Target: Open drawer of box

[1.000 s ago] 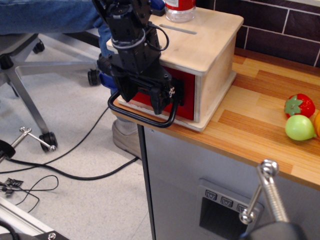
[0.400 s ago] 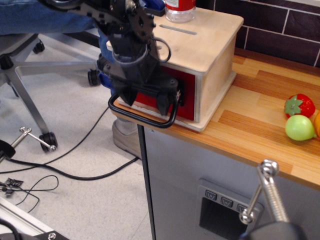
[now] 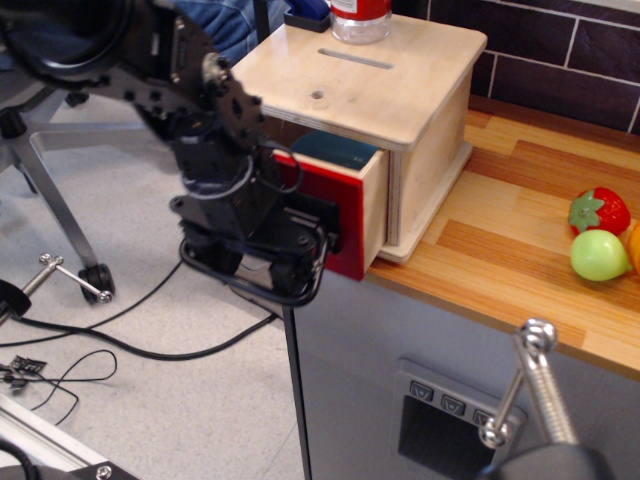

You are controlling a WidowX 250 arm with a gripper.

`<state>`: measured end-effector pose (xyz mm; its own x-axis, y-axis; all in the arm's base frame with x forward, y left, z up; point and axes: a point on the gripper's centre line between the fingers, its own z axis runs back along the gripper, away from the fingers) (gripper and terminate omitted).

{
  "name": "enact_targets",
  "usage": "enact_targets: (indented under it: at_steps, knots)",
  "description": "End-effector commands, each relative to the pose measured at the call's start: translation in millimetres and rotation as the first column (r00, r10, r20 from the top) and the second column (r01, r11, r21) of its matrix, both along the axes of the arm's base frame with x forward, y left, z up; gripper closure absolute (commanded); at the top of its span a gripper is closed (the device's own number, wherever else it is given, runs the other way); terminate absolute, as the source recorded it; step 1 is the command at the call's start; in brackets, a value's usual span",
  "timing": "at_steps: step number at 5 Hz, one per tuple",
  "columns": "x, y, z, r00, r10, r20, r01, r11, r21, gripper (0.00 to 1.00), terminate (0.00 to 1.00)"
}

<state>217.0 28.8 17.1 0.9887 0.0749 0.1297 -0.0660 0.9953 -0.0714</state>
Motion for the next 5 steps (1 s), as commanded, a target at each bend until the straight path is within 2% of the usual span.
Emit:
enact_targets:
  at_steps: [1, 3, 4, 5]
  knots:
    - [-32, -4, -3, 0.986, -0.027, -0.166, 0.031, 0.999, 0.018, 0.0, 0.0]
    - [-62, 1, 1, 0.954, -0.119, -0.276, 0.124, 0.992, -0.001, 0.0, 0.0]
    - [-73, 1, 7, 0.95, -0.155, -0.269, 0.156, 0.988, -0.02, 0.0, 0.0]
    - [-59, -4, 10, 0.96, -0.121, -0.253, 0.119, 0.993, -0.025, 0.0, 1.0]
